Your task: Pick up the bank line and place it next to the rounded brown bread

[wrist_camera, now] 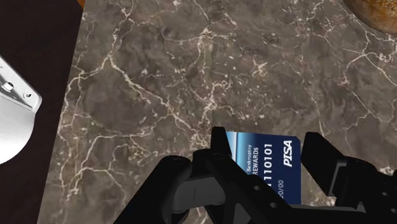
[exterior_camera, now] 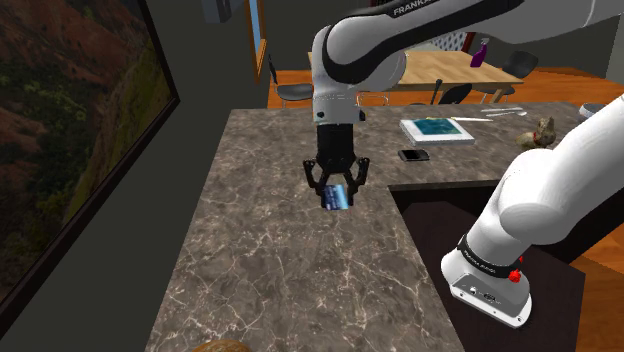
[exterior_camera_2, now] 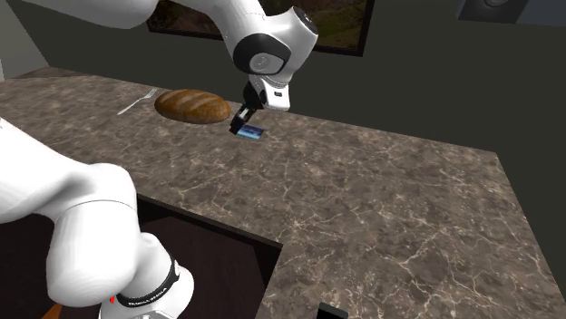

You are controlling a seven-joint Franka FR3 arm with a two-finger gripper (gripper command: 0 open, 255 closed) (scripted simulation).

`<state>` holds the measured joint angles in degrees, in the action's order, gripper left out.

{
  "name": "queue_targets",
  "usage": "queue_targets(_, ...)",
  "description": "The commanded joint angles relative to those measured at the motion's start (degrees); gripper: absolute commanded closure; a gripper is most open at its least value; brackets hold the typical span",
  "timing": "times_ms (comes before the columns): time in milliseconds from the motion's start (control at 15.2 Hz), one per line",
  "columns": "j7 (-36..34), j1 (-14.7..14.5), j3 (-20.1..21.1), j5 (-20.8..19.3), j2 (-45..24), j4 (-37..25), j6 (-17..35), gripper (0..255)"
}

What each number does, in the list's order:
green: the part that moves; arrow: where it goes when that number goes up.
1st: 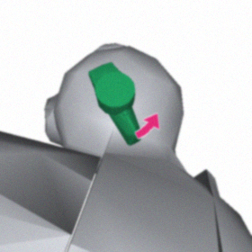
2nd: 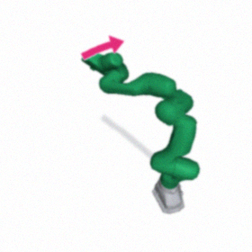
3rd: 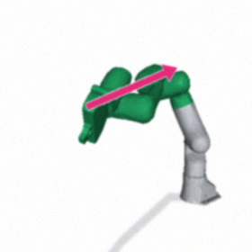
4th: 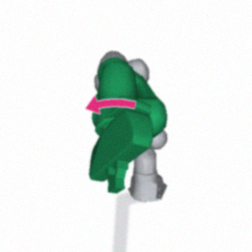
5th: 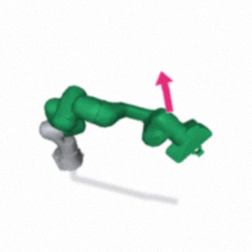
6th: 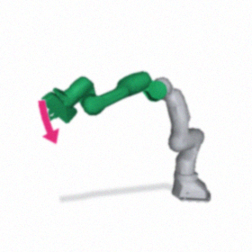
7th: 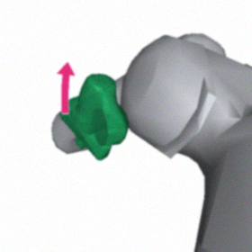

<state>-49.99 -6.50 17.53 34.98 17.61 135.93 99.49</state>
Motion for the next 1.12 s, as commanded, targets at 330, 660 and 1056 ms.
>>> queue_targets(330,-6.3,-5.64,5.72,7.57,7.33,6.2,3.14,255)
queue_targets(660,-11.5,-9.97,10.56,13.13,10.77,8.4,5.76,255)
queue_targets(1056,-18.26,-14.78,17.26,19.35,12.5,8.63,9.86,255)
